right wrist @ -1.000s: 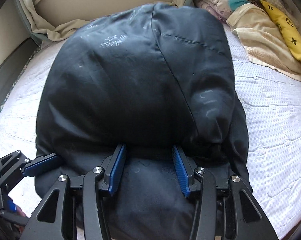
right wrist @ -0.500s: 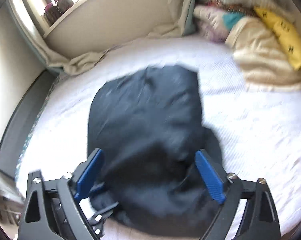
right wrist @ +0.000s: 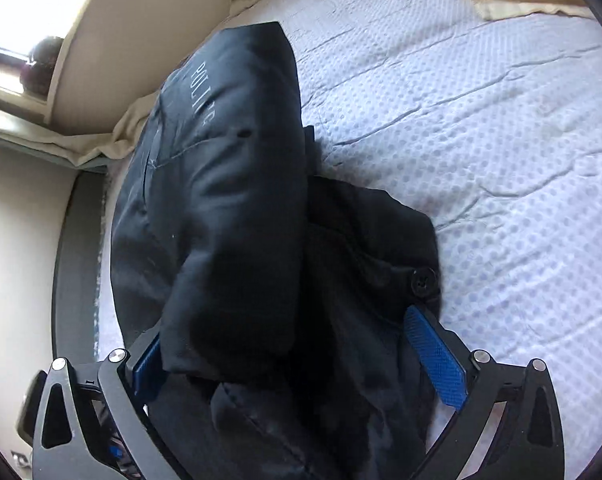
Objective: Fold large clothes
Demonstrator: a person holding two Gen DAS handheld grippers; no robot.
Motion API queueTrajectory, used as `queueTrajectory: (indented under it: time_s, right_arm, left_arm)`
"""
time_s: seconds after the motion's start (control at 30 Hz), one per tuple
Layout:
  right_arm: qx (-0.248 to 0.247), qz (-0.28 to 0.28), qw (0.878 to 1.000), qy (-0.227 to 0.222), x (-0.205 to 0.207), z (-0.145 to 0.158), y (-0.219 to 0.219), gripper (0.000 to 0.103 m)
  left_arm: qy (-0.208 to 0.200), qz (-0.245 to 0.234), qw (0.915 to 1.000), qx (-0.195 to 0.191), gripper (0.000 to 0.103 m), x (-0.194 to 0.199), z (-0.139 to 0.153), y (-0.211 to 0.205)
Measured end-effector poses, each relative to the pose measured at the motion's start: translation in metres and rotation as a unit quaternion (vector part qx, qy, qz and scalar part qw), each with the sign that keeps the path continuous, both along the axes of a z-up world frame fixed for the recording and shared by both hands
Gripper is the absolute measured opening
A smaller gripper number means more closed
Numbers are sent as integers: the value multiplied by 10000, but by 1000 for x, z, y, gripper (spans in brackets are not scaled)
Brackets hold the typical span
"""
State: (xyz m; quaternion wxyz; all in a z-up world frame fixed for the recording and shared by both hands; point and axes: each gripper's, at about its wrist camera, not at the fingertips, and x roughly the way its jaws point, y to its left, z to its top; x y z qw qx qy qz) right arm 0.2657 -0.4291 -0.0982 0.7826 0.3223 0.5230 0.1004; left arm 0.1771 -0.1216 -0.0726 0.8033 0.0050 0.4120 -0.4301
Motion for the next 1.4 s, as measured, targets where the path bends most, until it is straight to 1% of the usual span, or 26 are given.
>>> queueTrajectory:
  time_s: [0.1,0.17,0.2,0.27,0.33,0.4,0.47,0.53,0.6,0.63,0.67,0.8,0.97,1.03,1.1,1.2,1.3,1.4]
  right_arm:
    - [217,62,9997,-88,-1,-9,-3,103]
    - [347,87,9993,-117,-2,-14,-6,103]
    - [395,94,9991,-123,-3,-15,-8,103]
    - [480,104,9987,-138,-2,-19,-10,103]
    - [506,121,9985,-144,-4,-19,-10,103]
    - [553,141,9983,-148,-6,-22,-15,103]
    - [605,151,9979,-159,-10,-26,-22,103]
    - [623,153,9978,-170,-9,-28,-16,103]
    - [632,150,9977,-182,-10,-27,-18,103]
    - [634,153,9977,-186,-10,-28,-19,103]
    - [646,156,9976,-189,-9,-29,-21,103]
    - [721,166,9971,-196,-12,-30,-28,103]
    - [858,258,9957,-223,-11,-33,-21,103]
    - [963,412,9942,-238,-9,-35,-14,103]
    - [1007,536,9932,-242,-8,-37,-8,103]
    - [1050,595,9922,-301,-7,-37,-4,101]
    - [1137,557,9911,-401,-8,-35,-5,95]
    - [1181,547,9903,-478,-10,-31,-6,91]
  left_arm:
    - [-87,157,9997,-185,84,6,15,13]
    - [-79,375,9983,-435,87,15,23,30]
    - [-42,511,9971,-571,90,22,26,41]
    - [134,778,9937,-801,92,37,26,60]
    - [514,935,9892,-1004,92,53,21,73]
    - [1031,971,9822,-1238,92,72,7,82]
    - [1421,1049,9740,-1418,93,84,-7,88]
    - [1910,1018,9630,-1607,93,94,-25,86]
    - [2265,948,9544,-1700,94,100,-39,82]
    - [2378,924,9515,-1721,94,102,-45,79]
    - [2389,918,9515,-1709,95,101,-49,76]
    - [2106,889,9628,-1441,100,97,-55,60]
    - [2053,922,9597,-1681,102,96,-67,50]
    - [1989,902,9605,-1726,98,94,-67,48]
    - [1966,862,9607,-1759,88,93,-65,49]
    - [1950,807,9591,-1885,78,93,-61,54]
    - [1885,807,9589,-1962,74,90,-58,59]
    - [1783,780,9603,-2001,72,86,-54,64]
